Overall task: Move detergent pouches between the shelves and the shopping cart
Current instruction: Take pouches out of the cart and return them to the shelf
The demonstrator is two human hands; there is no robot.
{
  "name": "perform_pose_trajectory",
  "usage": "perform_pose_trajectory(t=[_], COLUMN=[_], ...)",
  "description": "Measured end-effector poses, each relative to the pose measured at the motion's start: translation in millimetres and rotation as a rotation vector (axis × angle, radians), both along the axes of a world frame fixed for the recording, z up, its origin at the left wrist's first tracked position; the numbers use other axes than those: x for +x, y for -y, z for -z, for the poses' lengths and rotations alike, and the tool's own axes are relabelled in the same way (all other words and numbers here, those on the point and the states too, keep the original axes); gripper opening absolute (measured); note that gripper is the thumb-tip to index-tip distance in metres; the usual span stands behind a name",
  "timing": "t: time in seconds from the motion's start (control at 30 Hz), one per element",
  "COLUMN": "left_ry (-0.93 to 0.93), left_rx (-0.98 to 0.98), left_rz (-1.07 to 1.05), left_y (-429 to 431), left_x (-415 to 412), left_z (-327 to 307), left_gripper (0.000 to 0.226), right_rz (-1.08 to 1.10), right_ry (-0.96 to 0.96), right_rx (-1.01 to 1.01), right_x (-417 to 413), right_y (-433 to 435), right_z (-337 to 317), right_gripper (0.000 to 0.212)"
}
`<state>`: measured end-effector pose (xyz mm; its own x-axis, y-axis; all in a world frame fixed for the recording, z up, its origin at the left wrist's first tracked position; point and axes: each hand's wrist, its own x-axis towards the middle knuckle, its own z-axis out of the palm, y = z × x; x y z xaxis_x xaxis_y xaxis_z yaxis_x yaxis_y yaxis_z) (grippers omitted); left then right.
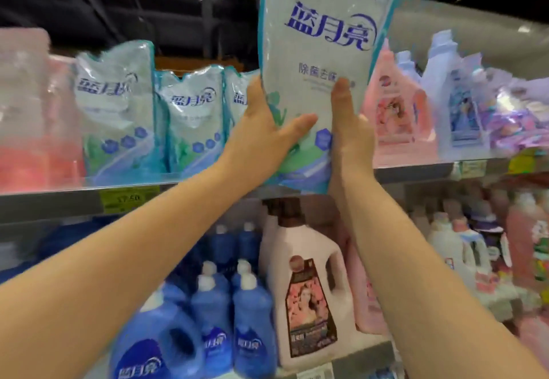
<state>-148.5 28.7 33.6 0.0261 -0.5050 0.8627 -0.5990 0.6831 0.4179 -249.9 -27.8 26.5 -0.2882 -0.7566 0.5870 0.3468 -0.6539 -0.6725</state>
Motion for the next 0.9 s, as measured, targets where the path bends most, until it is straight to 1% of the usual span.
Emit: perform_pose_trajectory(t=[0.03, 0.1, 0.13, 0.2, 0.23, 0.27, 0.33, 0.37, 0.47, 0.53, 0.67, 0.73, 0.8, 0.87, 0.9], left_ry=[-0.01, -0.028, -0.041, -0.115, -0.171, -0.228, -0.329, -0.365, -0.443, -0.478, -0.498, -0.486, -0.469, -0.432, -0.395], left_rx=[-0.011, -0.016, -0.005, 0.026, 0.041, 0.054, 0.081, 0.097, 0.151, 0.205, 0.325, 0.414, 0.516, 0.598, 0.637], left_rz=[-0.031, -0.087, -0.115, -0.119, -0.094, -0.063, -0.033, -0.028, -0.023, -0.007, -0.004, 0.001, 0.038, 0.066, 0.044], left_y=[7.2, 20.0, 25.7, 37.9, 43.7, 48.9, 56.9, 60.5, 71.2, 77.1, 89.9, 92.9, 93.6, 91.3, 88.6], left_x=[8.7, 26.7, 36.3, 57.3, 68.7, 79.4, 101.0, 110.6, 140.9, 154.0, 180.7, 187.8, 192.4, 196.3, 197.1], left_z=[-9.7, -28.8, -37.4, -51.3, -56.4, -59.9, -63.1, -62.4, -57.6, -50.3, -37.9, -34.1, -32.9, -33.5, -34.4], left_gripper=[0.077, 0.075, 0.072, 0.068, 0.069, 0.074, 0.081, 0.08, 0.075, 0.064, 0.053, 0.055, 0.059, 0.061, 0.062], right_rz=[-0.026, -0.097, -0.115, -0.148, -0.173, -0.197, -0.244, -0.259, -0.285, -0.29, -0.297, -0.32, -0.374, -0.383, -0.383], right_ry=[-0.013, -0.073, -0.115, -0.172, -0.18, -0.196, -0.25, -0.281, -0.357, -0.391, -0.487, -0.543, -0.581, -0.654, -0.696], right_rx=[-0.013, -0.027, -0.037, -0.078, -0.093, -0.097, -0.052, -0.026, 0.009, 0.044, 0.108, 0.171, 0.234, 0.278, 0.291], right_x=[9.9, 30.3, 40.6, 60.7, 72.0, 82.6, 106.0, 117.4, 148.0, 157.7, 173.2, 175.0, 172.2, 166.7, 162.4], right_y=[10.2, 28.5, 36.3, 53.3, 61.7, 67.4, 77.7, 82.2, 94.7, 99.0, 108.1, 111.2, 109.4, 106.6, 105.2], right_z=[-11.5, -32.6, -41.6, -57.0, -63.5, -69.8, -78.3, -79.6, -74.2, -66.4, -55.0, -52.2, -51.2, -50.2, -49.9], right_gripper=[0.052, 0.068, 0.068, 0.047, 0.04, 0.043, 0.064, 0.07, 0.08, 0.083, 0.079, 0.078, 0.073, 0.07, 0.07])
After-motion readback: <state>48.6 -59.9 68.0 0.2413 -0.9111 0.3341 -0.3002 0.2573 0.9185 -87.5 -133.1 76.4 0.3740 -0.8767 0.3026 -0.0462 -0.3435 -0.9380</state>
